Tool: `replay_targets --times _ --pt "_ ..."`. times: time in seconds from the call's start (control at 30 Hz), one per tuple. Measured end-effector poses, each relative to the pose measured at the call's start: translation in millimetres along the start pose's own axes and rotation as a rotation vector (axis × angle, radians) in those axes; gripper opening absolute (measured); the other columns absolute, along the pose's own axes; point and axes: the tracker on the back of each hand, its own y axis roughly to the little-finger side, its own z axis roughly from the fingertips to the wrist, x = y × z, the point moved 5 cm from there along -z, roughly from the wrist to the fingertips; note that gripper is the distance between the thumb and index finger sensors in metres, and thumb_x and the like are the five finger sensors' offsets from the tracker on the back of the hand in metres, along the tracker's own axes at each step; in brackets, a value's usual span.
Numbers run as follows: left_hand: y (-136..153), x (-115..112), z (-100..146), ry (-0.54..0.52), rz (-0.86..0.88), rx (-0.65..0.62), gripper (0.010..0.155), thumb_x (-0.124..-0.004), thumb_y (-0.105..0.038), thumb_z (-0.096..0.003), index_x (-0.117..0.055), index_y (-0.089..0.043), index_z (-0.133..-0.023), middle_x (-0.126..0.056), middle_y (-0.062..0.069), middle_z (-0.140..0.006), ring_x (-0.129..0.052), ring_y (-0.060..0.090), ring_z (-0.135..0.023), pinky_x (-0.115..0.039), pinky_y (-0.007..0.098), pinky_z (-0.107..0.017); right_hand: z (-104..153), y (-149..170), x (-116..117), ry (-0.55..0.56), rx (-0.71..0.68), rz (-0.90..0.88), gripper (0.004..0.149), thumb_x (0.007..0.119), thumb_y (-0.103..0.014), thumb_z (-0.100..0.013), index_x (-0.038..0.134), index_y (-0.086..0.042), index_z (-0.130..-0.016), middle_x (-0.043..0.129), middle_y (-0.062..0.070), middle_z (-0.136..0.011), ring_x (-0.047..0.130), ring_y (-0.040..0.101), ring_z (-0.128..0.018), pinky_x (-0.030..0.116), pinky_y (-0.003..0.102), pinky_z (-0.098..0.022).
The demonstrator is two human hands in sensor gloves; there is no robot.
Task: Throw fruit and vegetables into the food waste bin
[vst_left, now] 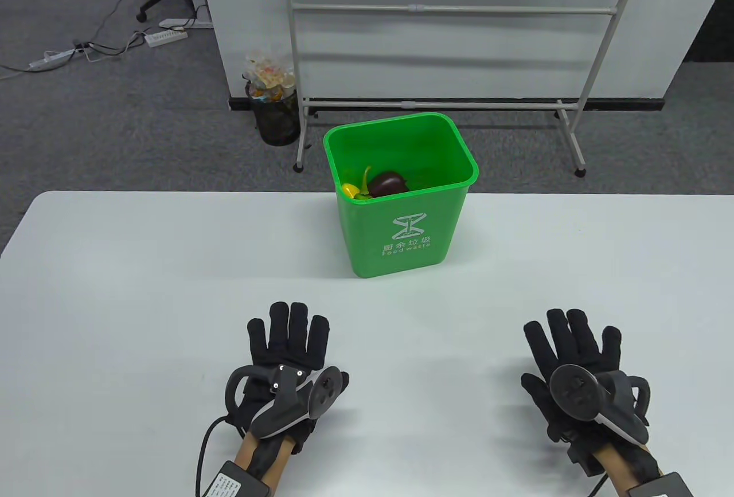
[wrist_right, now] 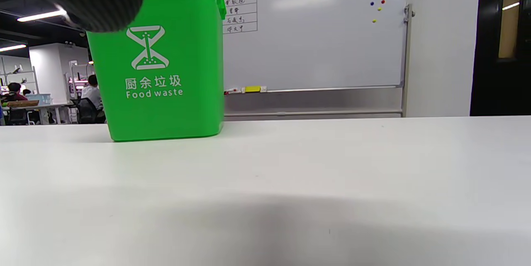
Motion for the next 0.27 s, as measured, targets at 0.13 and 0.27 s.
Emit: replay_targets --times 0.13,0.27 --pt "5 -9 -1 0.030 0.028 0.010 0.094 -0.055 -0.071 -0.0362 -0.029 -0.017 -0.109 -0.011 0.023 -0.113 -0.016 0.056 -0.104 -0.023 0.078 -0.067 1 -6 1 -0.002 -0.020 0.033 0.083 0.072 -0.057 -0.041 0.032 -0.036 -0.110 0.017 0.001 -0.120 0.017 0.037 -0.117 0.011 0.076 -0.075" --pt "6 -17 -3 0.059 0.030 0.015 0.093 -0.055 -0.071 -0.0364 -0.030 -0.017 -0.109 -0.011 0.023 -0.113 -0.017 0.056 -0.104 -0.023 0.078 -0.067 1 -10 1 -0.004 -0.037 0.042 0.083 0.071 -0.057 -0.041 0.033 -0.035 -0.110 0.018 0.002 -0.120 0.019 0.037 -0.117 0.013 0.077 -0.075"
